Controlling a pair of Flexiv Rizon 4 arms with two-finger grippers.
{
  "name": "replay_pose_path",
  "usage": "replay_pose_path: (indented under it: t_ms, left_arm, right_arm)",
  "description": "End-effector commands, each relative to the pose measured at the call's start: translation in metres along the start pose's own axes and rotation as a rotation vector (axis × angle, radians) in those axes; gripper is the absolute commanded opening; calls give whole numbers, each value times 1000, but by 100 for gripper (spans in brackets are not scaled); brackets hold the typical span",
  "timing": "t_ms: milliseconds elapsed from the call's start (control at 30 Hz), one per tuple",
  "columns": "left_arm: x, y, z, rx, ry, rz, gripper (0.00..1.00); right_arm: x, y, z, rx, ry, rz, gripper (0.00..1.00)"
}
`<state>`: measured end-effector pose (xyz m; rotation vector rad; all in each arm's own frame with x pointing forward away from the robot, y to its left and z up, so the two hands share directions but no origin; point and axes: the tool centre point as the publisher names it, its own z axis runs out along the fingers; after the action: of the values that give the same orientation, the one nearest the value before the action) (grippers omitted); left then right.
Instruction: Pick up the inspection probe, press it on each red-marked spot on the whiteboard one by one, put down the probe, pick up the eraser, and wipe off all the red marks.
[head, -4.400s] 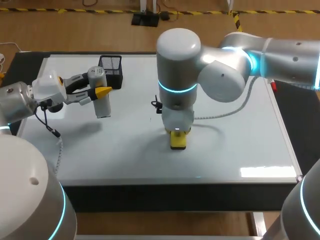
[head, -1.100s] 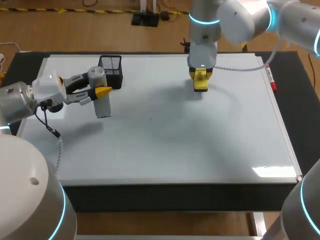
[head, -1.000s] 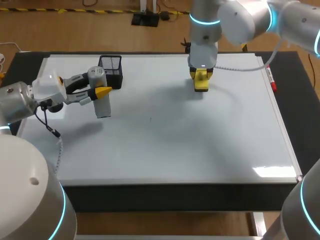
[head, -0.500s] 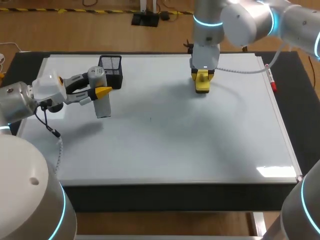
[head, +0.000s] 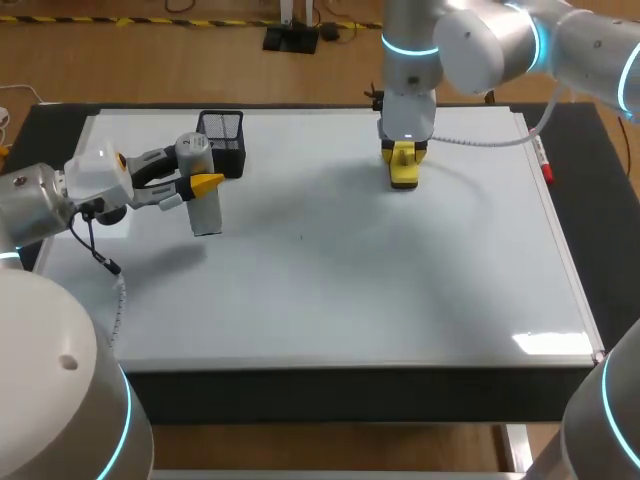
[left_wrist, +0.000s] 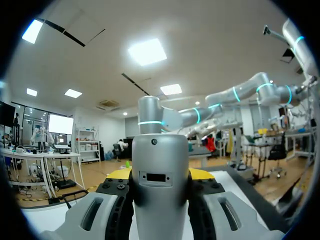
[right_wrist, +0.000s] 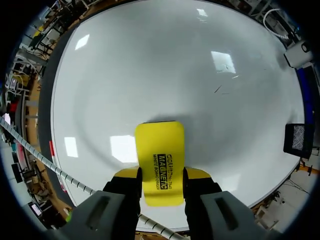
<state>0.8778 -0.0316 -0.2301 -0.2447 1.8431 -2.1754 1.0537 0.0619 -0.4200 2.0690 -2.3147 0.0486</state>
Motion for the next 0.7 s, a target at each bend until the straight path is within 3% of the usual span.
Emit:
replay_pose_path:
  t_ms: [33,233,267,333,700]
  left_arm:
    - [1,-1,0,1,-2,1,0]
    - [1,-1,0,1,-2,1,0]
    - [1,-1,0,1,-2,1,0]
    - [1,-1,0,1,-2,1,0]
    - [1,-1,0,1,-2,1,0]
  right_arm:
    - [-2,-5,2,1,21,-7,0]
    - [-1,-6,4,-7,31,-2,0]
    - [0,-6,4,-7,31,-1,15]
    - [2,-6,1,-3,30,11,100]
    - [15,-5,-19,-21,-17,146,100]
